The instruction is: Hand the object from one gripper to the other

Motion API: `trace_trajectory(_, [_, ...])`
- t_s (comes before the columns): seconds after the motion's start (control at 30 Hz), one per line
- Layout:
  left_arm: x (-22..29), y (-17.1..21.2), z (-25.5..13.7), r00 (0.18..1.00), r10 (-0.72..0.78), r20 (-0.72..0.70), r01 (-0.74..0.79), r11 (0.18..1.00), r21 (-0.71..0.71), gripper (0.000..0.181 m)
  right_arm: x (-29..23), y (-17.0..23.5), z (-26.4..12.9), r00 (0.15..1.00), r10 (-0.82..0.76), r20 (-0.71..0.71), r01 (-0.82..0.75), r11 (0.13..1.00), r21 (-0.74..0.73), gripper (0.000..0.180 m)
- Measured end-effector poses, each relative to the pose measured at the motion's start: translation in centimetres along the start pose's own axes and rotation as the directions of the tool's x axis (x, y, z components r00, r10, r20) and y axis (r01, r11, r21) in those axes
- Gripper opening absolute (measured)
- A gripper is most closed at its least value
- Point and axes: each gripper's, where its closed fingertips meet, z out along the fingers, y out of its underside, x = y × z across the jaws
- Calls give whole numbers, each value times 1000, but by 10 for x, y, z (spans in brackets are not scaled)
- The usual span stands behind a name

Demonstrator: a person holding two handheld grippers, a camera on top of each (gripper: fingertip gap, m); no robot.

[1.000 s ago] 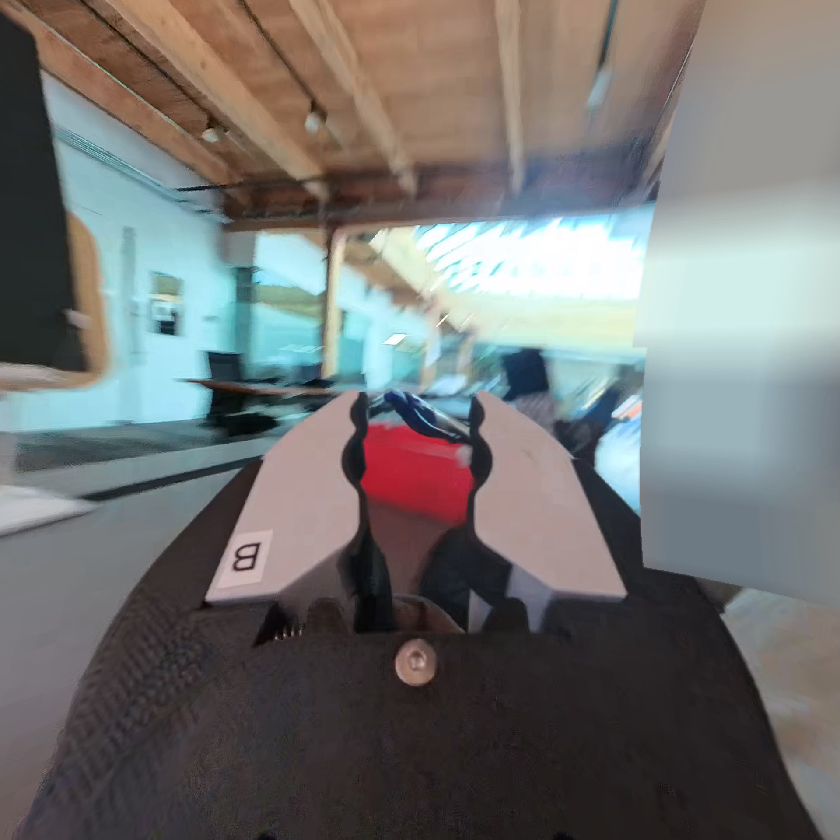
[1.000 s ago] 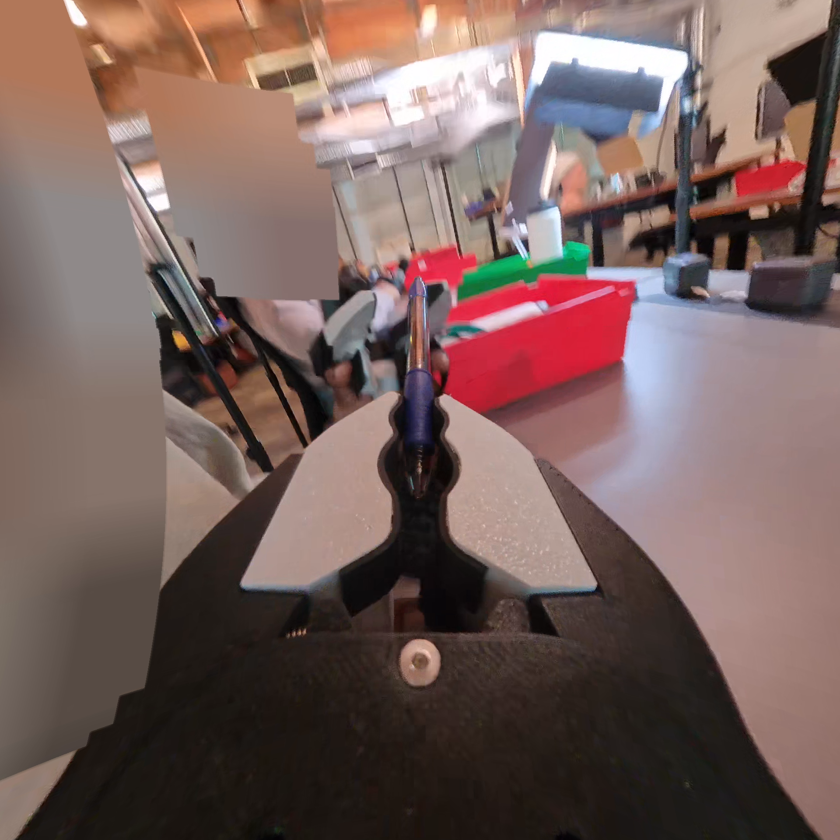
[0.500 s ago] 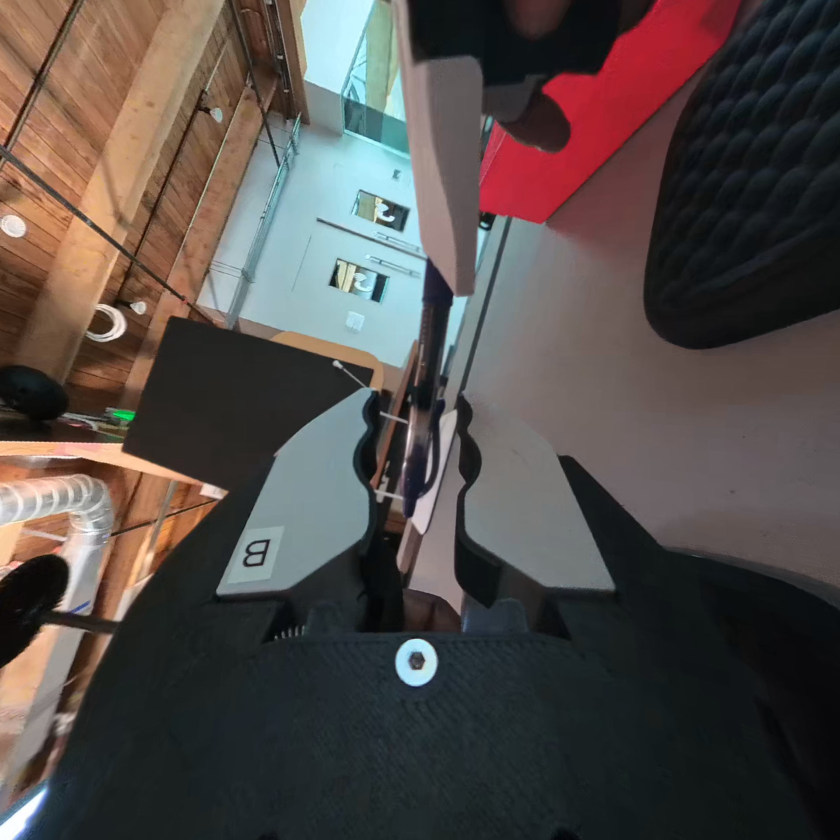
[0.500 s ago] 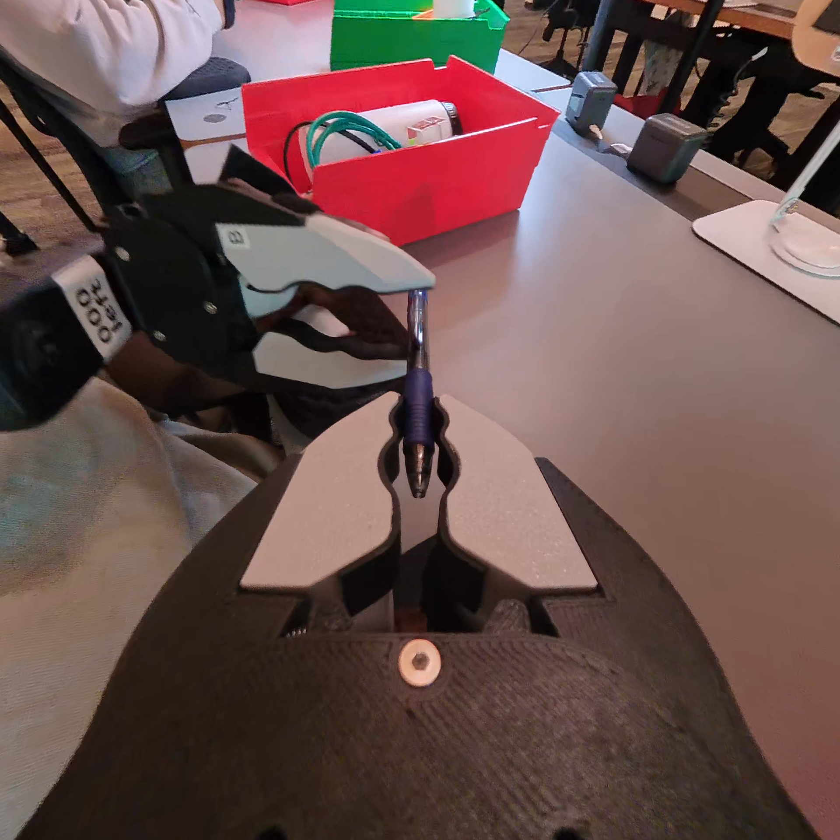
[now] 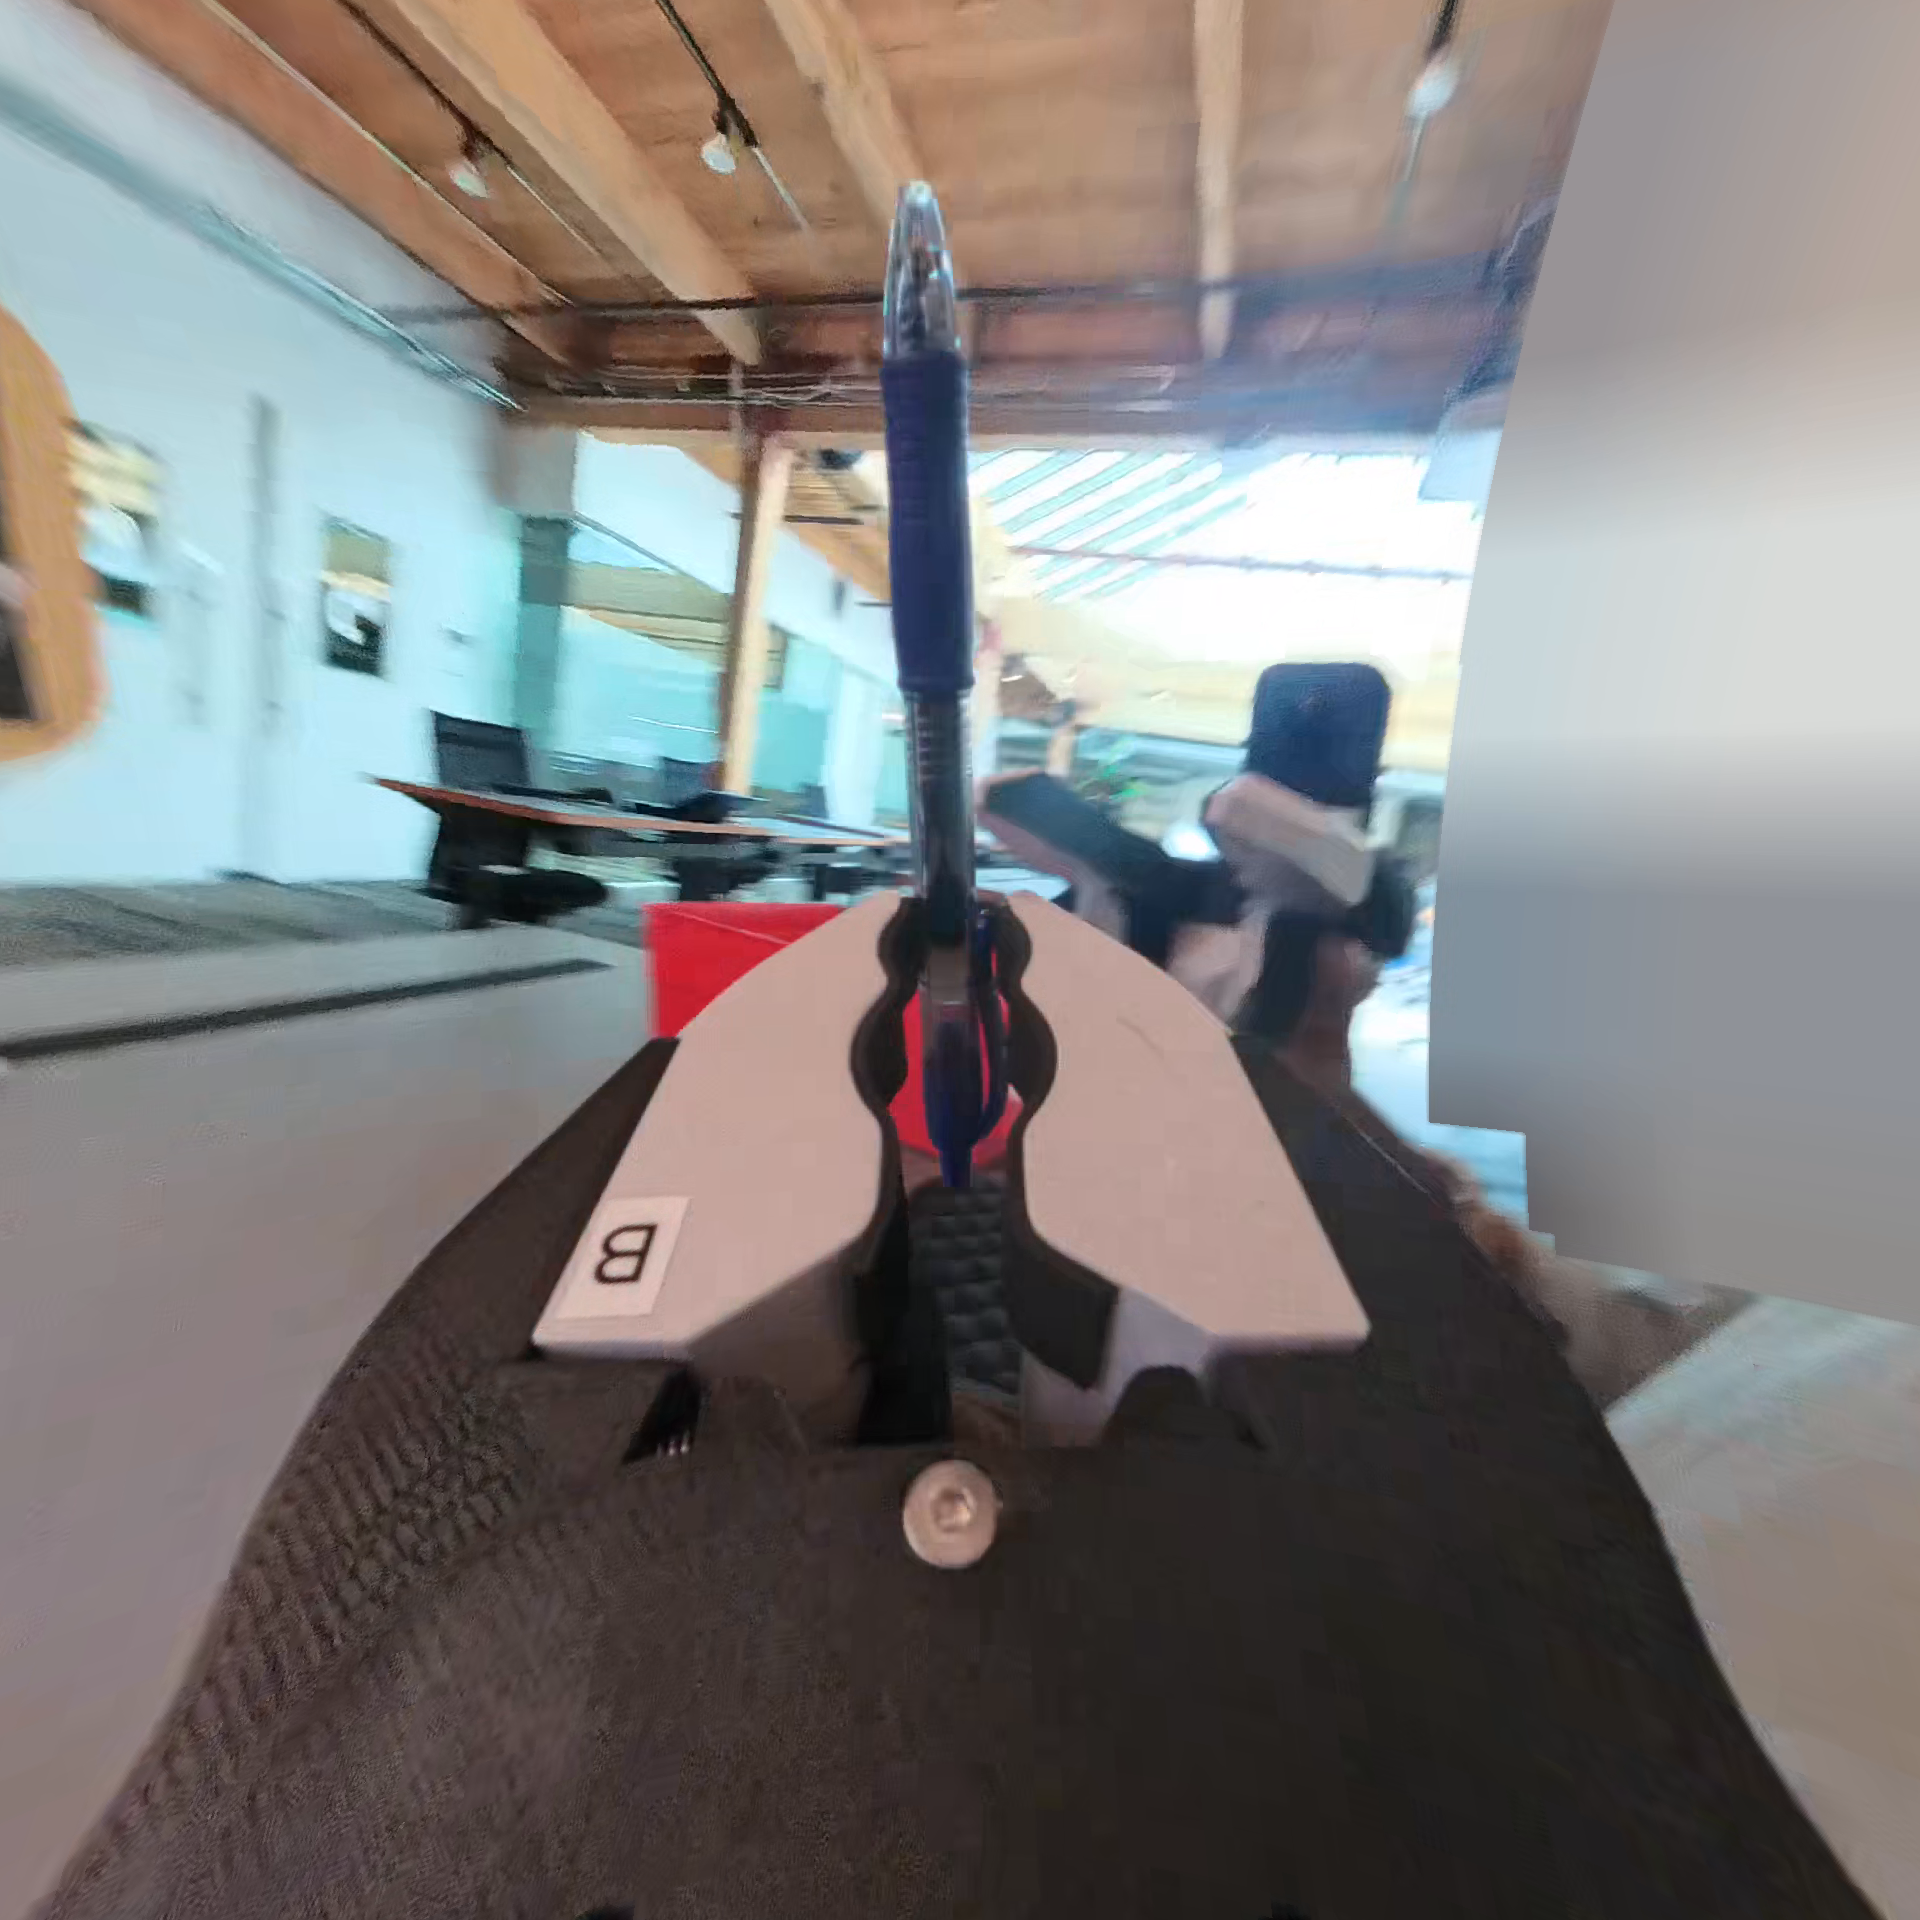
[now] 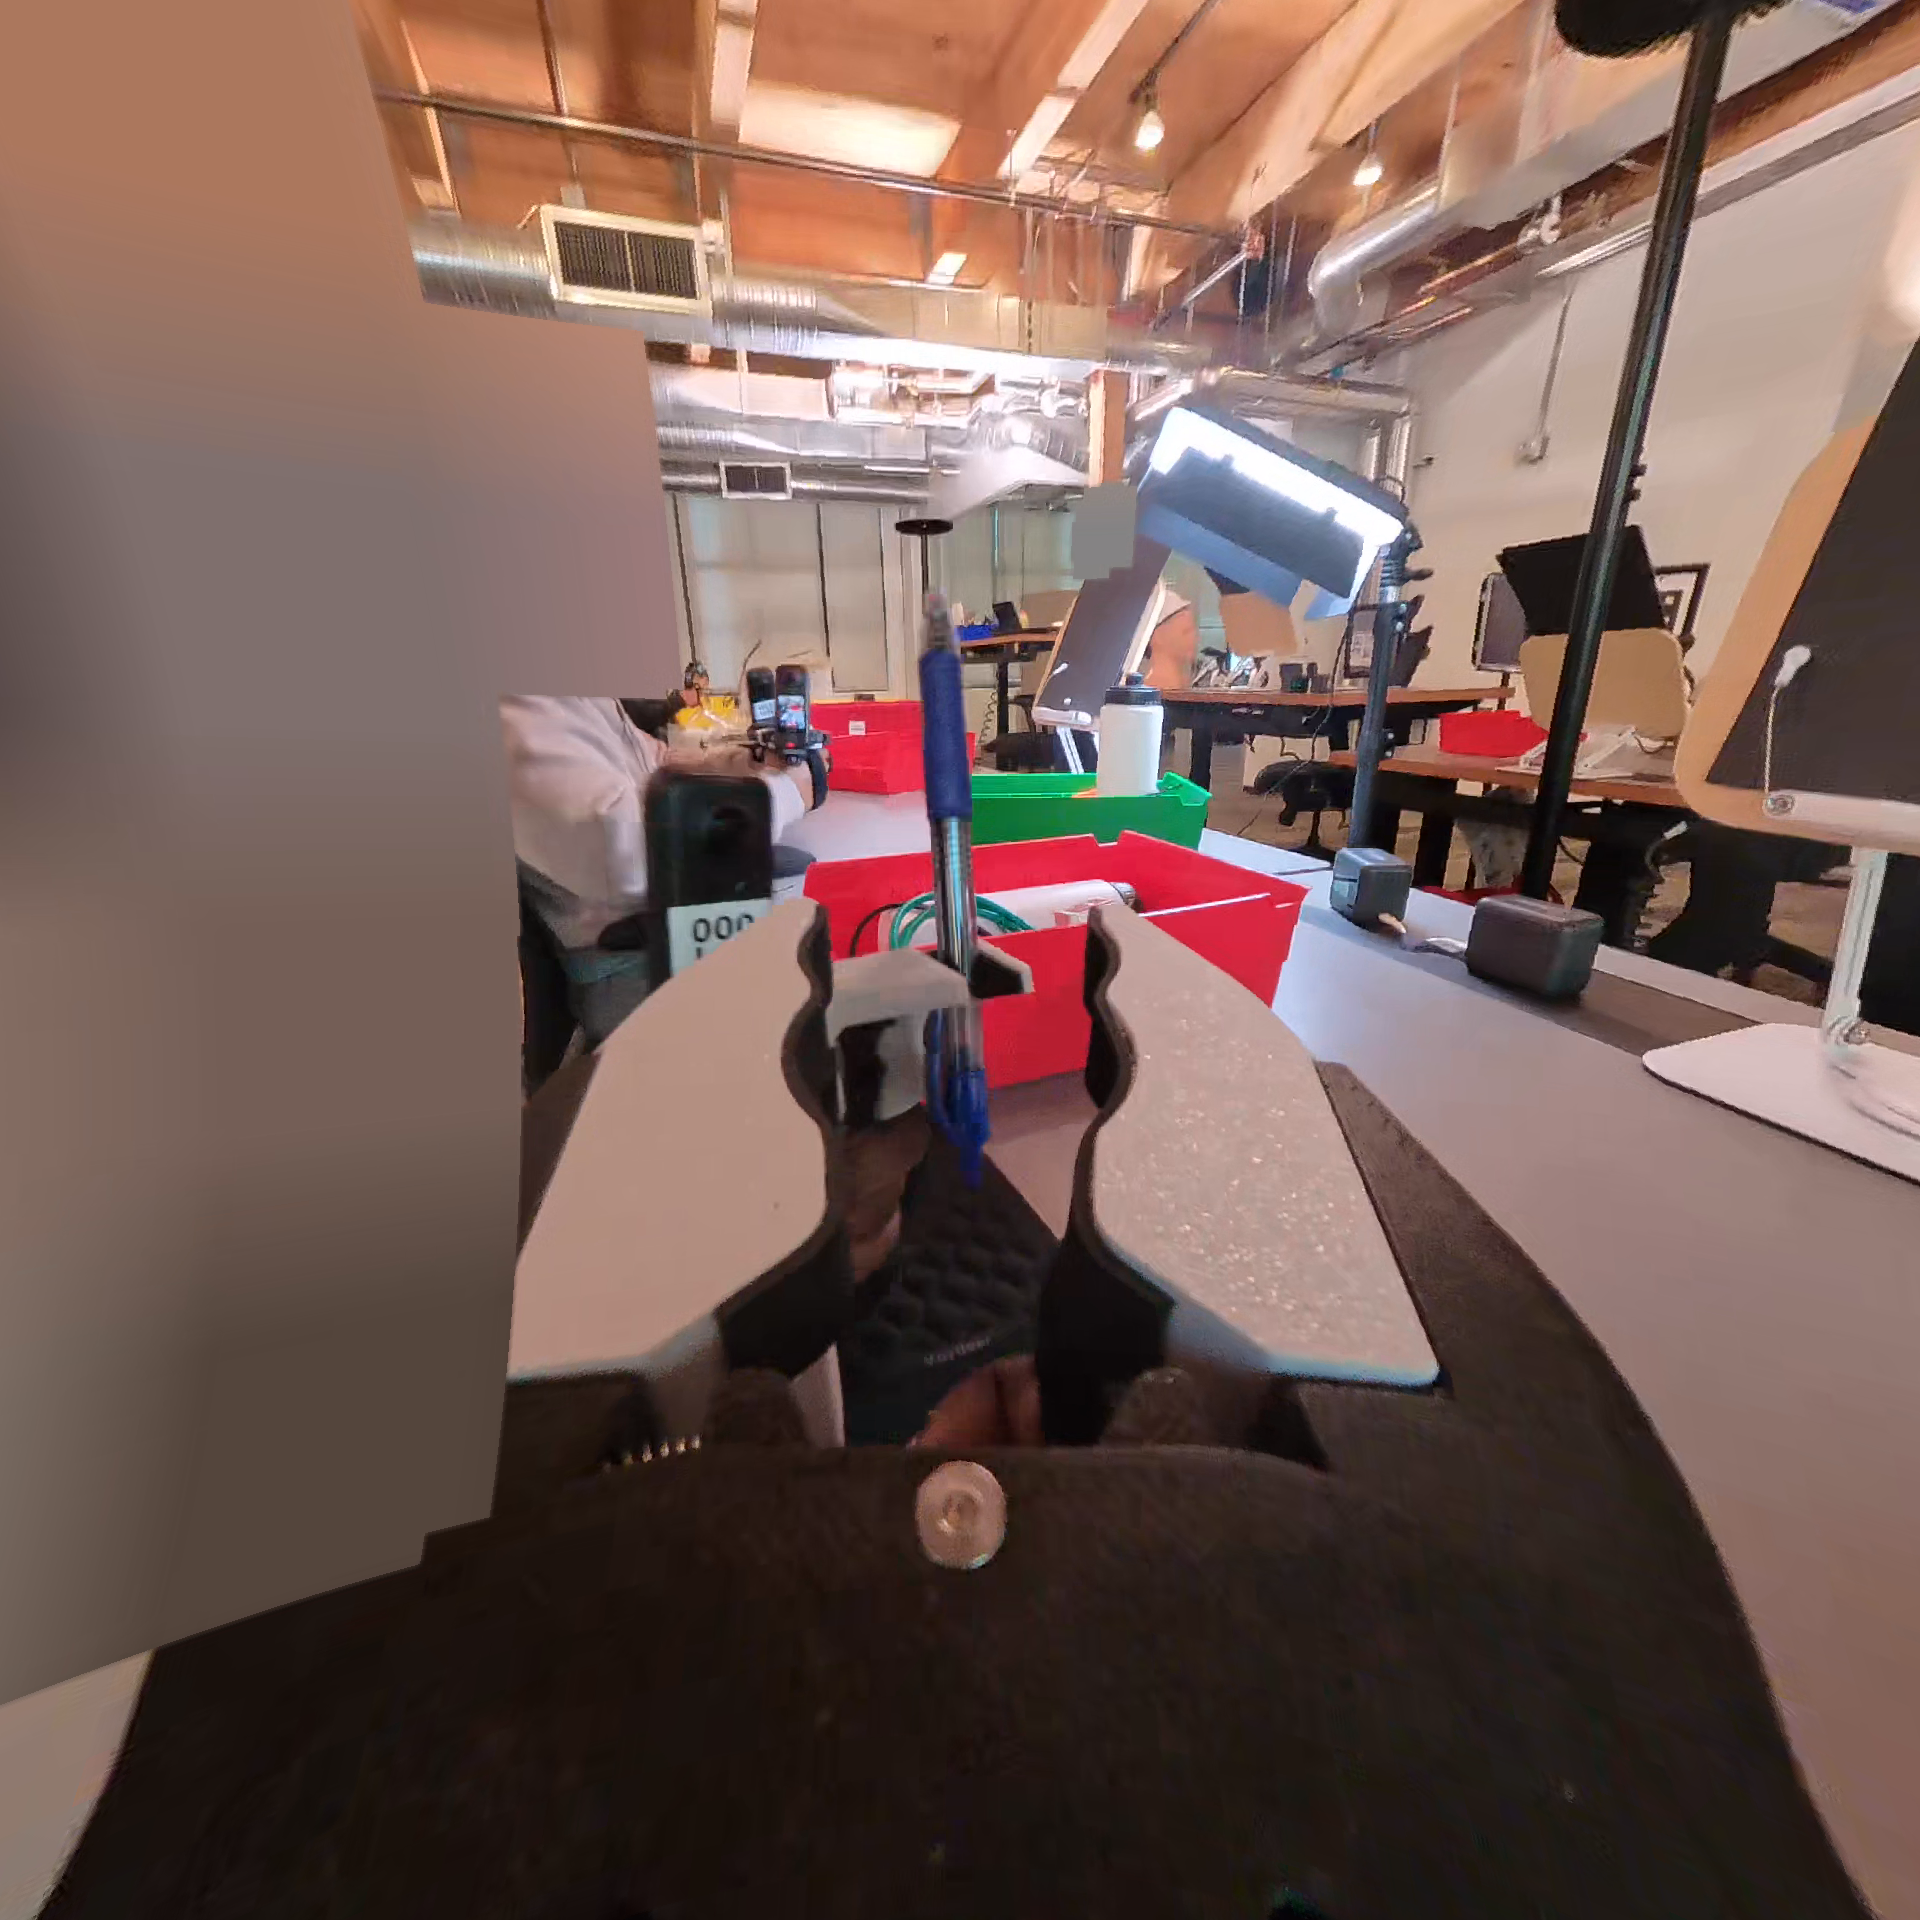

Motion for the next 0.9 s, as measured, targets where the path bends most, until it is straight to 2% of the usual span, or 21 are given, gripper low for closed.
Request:
trace_trajectory(0.03, [4,3,1,997,-66,-45,66,998,-1,14,1,5,3,1000,14,-5,-14,1000,-4,45])
trace_trajectory(0.1, [9,13,3,992,-103,-80,100,994,-33,14,1,14,9,1000,30,-8,-31,999,-26,42])
trace_trajectory(0.23, [20,32,8,991,-59,-123,43,990,-134,14,-2,23,13,1000,31,4,-31,998,-62,32])
trace_trajectory(0.37, [24,46,6,984,-29,-178,-16,969,-246,16,-5,34,12,999,25,29,-21,989,-143,9])
trace_trajectory(0.4, [22,44,3,982,-4,-191,-47,965,-259,22,-3,34,11,1000,23,15,-21,988,-152,10])
trace_trajectory(0.47, [13,30,-4,985,32,-170,-71,971,-229,34,2,36,9,1000,20,-3,-20,987,-157,10])
trace_trajectory(0.57, [0,1,-10,993,-8,-116,-8,990,-141,36,6,49,8,1000,-18,-9,16,974,-227,10])
trace_trajectory(0.63, [-2,-4,-9,994,-47,-97,34,991,-131,36,4,60,12,997,-76,-7,71,956,-285,9])
trace_trajectory(0.7, [-1,-1,-6,995,-46,-86,34,991,-133,28,-1,66,16,996,-94,4,91,946,-312,10])
trace_trajectory(0.73, [2,1,-5,995,-30,-92,17,991,-135,13,-3,68,17,996,-95,3,91,944,-317,10])
trace_trajectory(0.87, [1,-6,-5,997,-11,-70,4,994,-109,12,-3,66,19,992,-127,0,122,953,-278,11])
trace_trajectory(0.9, [-1,-13,-7,998,-24,-63,19,997,-75,11,-4,67,17,991,-129,14,128,954,-272,20])
